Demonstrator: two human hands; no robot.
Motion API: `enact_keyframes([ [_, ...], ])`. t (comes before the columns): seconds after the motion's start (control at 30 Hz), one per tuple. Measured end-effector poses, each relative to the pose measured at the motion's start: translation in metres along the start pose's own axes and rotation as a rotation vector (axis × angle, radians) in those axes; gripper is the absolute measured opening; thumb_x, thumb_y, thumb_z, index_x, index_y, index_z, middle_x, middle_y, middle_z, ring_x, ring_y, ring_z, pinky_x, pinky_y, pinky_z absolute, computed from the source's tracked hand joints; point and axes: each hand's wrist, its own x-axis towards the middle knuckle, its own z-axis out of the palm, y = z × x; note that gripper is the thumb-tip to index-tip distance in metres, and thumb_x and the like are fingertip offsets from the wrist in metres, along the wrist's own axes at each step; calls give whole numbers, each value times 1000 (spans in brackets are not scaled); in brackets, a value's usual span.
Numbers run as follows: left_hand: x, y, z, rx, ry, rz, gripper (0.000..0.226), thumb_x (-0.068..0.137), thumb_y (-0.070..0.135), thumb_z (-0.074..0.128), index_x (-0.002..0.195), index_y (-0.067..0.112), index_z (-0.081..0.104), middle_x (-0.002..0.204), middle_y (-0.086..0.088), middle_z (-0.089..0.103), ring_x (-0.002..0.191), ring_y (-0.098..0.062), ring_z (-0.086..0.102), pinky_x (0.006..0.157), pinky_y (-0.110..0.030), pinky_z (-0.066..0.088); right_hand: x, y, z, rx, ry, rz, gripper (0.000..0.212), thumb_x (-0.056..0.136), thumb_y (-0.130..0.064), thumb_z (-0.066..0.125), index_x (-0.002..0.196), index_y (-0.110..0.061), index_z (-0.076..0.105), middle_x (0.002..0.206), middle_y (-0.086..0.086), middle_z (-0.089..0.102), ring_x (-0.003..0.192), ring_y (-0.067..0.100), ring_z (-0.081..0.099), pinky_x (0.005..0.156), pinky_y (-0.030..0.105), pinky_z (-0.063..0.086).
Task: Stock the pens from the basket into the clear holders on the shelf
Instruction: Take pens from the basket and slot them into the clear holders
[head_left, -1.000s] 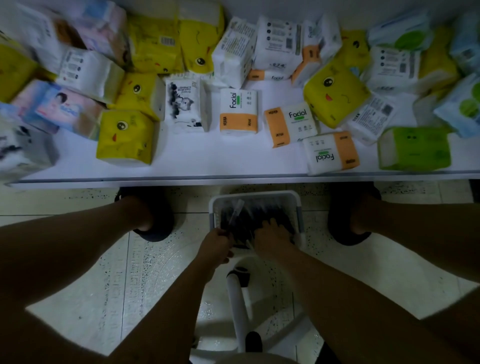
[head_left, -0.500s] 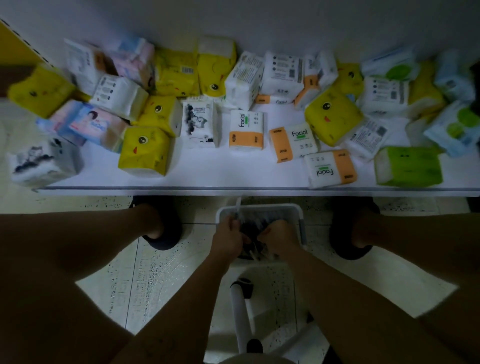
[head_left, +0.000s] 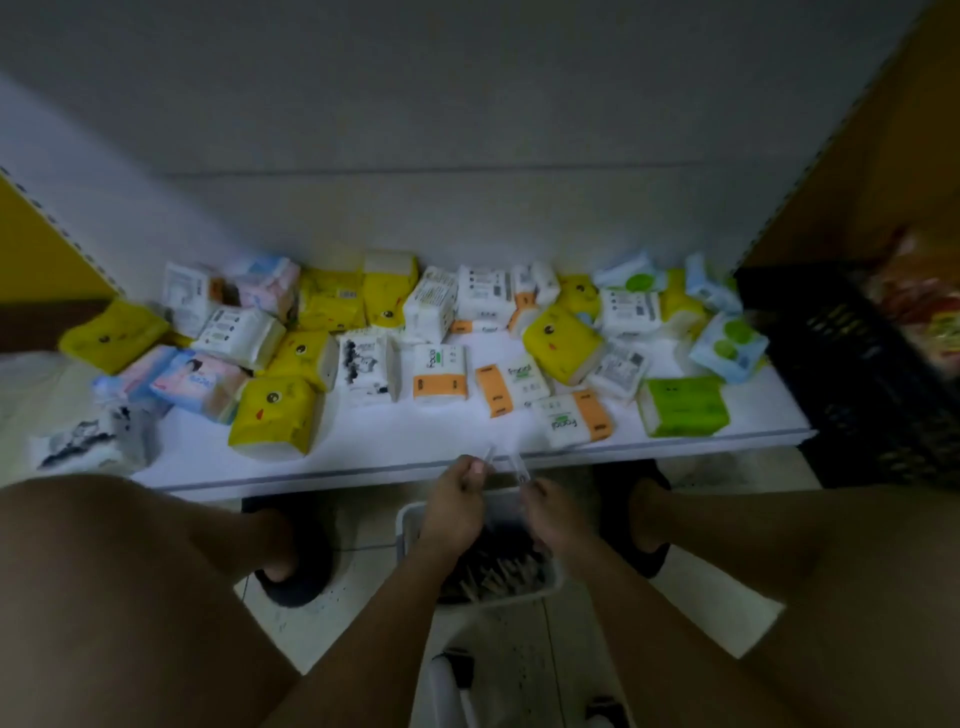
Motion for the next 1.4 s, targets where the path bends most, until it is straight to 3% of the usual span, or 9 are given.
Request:
enact_keyframes([
  [0.13, 5, 50, -6, 65, 30, 102, 28, 103, 26, 35, 93, 16, 59, 92, -5, 62, 83, -18, 56, 65, -25, 40, -22, -32, -38, 115, 147, -217, 39, 102, -30, 40, 68, -20, 56, 69, -2, 57, 70, 19, 56, 67, 30, 43],
  [0.33, -12, 155, -22, 69, 48, 496, 33, 101, 43, 33, 109, 19, 55, 74, 2, 56, 66, -9, 55, 61, -25, 40, -75, -100, -96, 353, 250, -560, 14, 99, -16, 51, 90, -15, 62, 64, 1, 55, 45, 6, 51, 45, 22, 42],
  [0.4, -18, 186, -31, 50, 43, 612, 24, 102, 36, 34, 110, 25, 53, 68, 4, 56, 55, -4, 50, 57, -24, 41, -93, -123, -117, 376, 291, -670, 12, 98, -14, 53, 91, -14, 63, 62, -1, 56, 50, 8, 54, 48, 24, 46],
  [0.53, -40, 248, -49, 22, 46, 756, 15, 100, 23, 46, 101, 20, 60, 78, 6, 61, 67, -10, 57, 71, -43, 53, -131, -168, -151, 490, 314, -798, 6, 94, -6, 57, 90, -10, 58, 72, 4, 61, 66, 17, 62, 61, 28, 54],
  [0.67, -68, 310, -77, 111, 193, 938, 11, 92, 24, 61, 92, 19, 71, 84, 6, 64, 79, -11, 63, 74, -34, 53, -169, -206, -179, 429, 419, -923, 7, 91, -15, 64, 88, -20, 60, 84, 0, 62, 83, 16, 61, 75, 28, 51],
  [0.83, -97, 380, -106, 128, 219, 1017, 16, 94, 30, 58, 105, 24, 68, 90, 7, 70, 80, -6, 66, 80, -29, 53, -201, -255, -213, 457, 434, -1068, 11, 87, -13, 69, 90, -20, 62, 85, -2, 64, 80, 8, 61, 73, 21, 49],
  [1.03, -98, 447, -126, 44, 177, 1091, 19, 93, 19, 60, 109, 27, 64, 84, 2, 70, 76, -6, 69, 76, -36, 59, -212, -314, -257, 299, 513, -1221, 58, 89, -13, 66, 131, -47, 47, 84, -5, 60, 80, 10, 60, 76, 23, 54],
  [1.2, -81, 499, -139, -7, 245, 1108, 18, 89, 18, 65, 106, 25, 64, 87, 5, 70, 75, -2, 68, 68, -16, 56, -208, -363, -291, 210, 578, -1280, 50, 87, -14, 69, 124, -44, 55, 85, -12, 57, 72, 5, 59, 79, 33, 58],
  [1.4, -45, 543, -151, 16, 407, 1184, 14, 88, 23, 67, 99, 30, 63, 87, 7, 70, 79, -6, 68, 75, -31, 60, -185, -424, -322, 231, 703, -1340, 42, 87, -13, 69, 121, -35, 55, 96, -13, 57, 71, 9, 61, 71, 26, 55],
])
